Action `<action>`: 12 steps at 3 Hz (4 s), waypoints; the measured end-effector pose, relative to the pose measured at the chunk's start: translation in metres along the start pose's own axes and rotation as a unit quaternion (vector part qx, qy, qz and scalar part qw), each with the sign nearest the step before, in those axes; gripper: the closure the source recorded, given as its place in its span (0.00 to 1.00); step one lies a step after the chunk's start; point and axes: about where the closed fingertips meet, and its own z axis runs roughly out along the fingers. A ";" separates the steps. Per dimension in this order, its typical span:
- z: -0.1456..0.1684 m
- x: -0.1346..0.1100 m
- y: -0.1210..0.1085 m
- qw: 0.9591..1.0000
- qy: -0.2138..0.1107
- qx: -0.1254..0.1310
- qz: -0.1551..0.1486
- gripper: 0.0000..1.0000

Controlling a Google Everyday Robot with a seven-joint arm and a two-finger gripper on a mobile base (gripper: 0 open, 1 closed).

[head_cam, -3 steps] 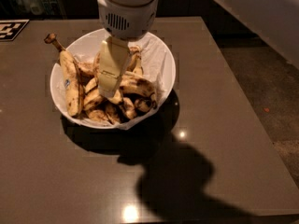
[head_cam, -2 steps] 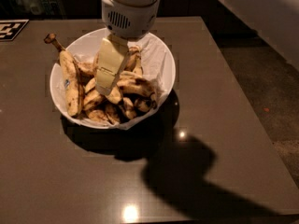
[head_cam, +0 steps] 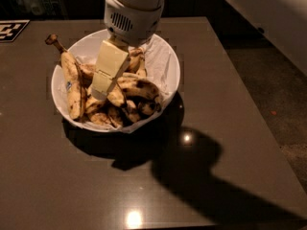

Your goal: Pick banana from white bowl

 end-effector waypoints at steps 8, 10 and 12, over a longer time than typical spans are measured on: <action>0.030 -0.031 -0.006 0.996 0.050 0.002 0.078 0.04; 0.043 -0.038 -0.007 0.995 0.060 -0.012 0.077 0.19; 0.055 -0.041 -0.005 0.995 0.067 -0.028 0.072 0.24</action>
Offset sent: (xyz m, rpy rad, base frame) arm -0.0114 0.0090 -0.0063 -0.0504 0.1051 -0.0374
